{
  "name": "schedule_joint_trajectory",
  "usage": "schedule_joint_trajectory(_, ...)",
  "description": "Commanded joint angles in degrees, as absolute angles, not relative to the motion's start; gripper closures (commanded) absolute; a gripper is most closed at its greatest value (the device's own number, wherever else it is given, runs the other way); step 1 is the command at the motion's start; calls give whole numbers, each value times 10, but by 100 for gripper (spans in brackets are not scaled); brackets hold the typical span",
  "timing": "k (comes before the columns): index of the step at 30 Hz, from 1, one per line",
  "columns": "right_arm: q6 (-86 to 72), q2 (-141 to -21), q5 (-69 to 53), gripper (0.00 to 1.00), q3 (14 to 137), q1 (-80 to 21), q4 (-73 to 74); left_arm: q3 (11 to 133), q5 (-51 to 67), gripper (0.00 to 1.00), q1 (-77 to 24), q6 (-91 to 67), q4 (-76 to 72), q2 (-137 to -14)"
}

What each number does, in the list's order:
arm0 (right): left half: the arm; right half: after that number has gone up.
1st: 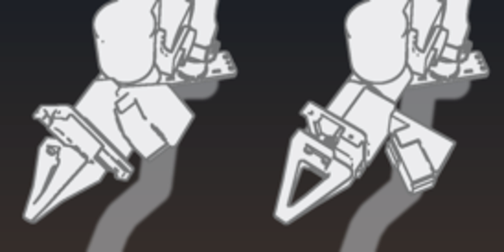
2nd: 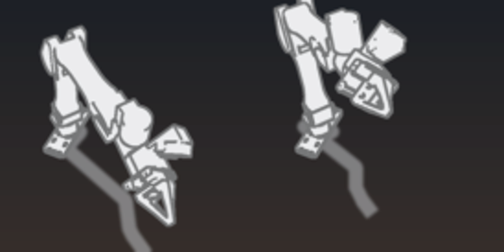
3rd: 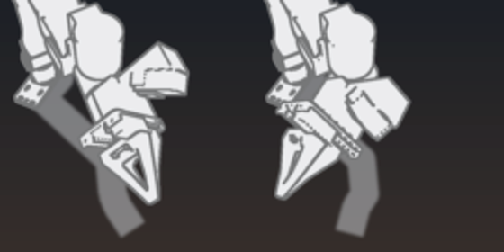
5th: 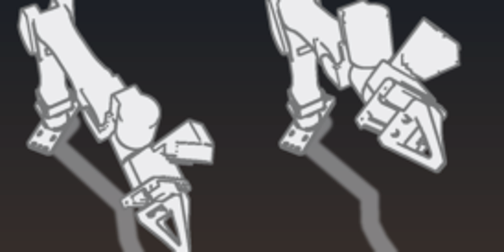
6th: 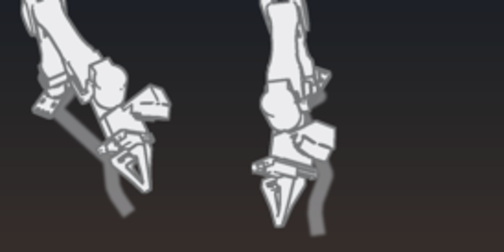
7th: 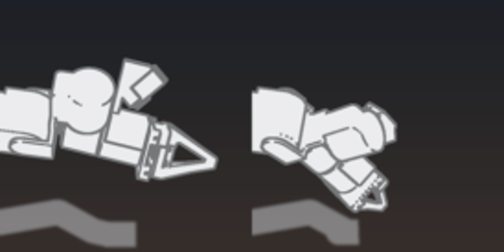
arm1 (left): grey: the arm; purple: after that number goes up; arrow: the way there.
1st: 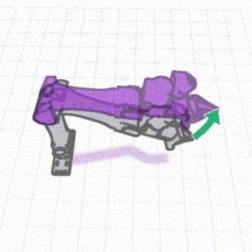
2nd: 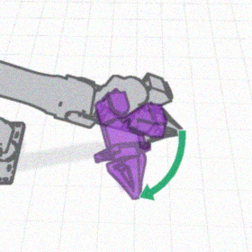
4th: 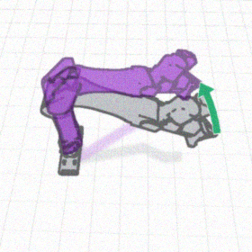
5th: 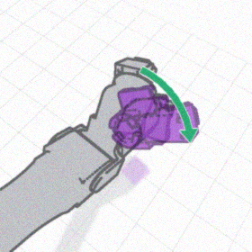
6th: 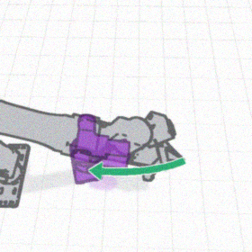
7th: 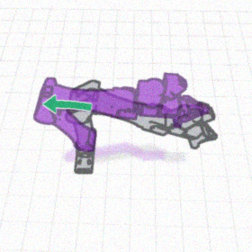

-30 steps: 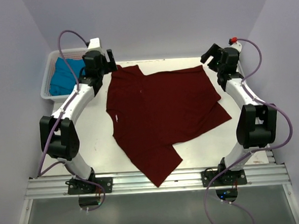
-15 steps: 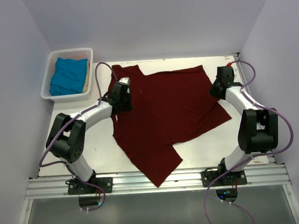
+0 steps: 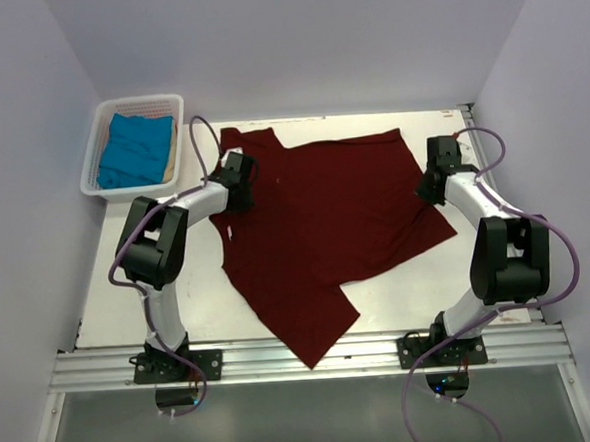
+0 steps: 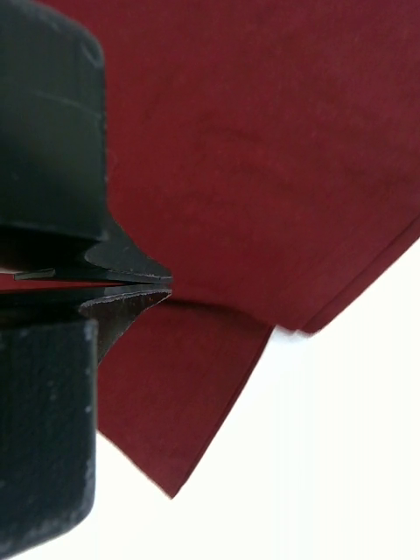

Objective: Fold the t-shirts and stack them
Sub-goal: Flatten the tshirt out

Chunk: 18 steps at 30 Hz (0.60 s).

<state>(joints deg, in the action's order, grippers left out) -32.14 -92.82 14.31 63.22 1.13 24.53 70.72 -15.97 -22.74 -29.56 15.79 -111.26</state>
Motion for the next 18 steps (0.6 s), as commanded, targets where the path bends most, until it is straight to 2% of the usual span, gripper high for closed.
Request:
schedule_joint_trajectory(1, -337, -896, 181, 100, 616, 9, 277, 756, -199, 100, -180, -303, 179, -1138)
schedule_joint_trajectory(7, -339, -879, 188, 100, 576, 6, 283, 810, -186, 100, -130, -283, 176, -1159)
schedule_joint_trajectory(14, -339, -861, 180, 100, 538, 4, 289, 845, -128, 100, -127, -265, 150, -1178)
schedule_joint_trajectory(18, -339, -837, 220, 100, 499, -13, 294, 837, -82, 100, -128, -263, 136, -1135)
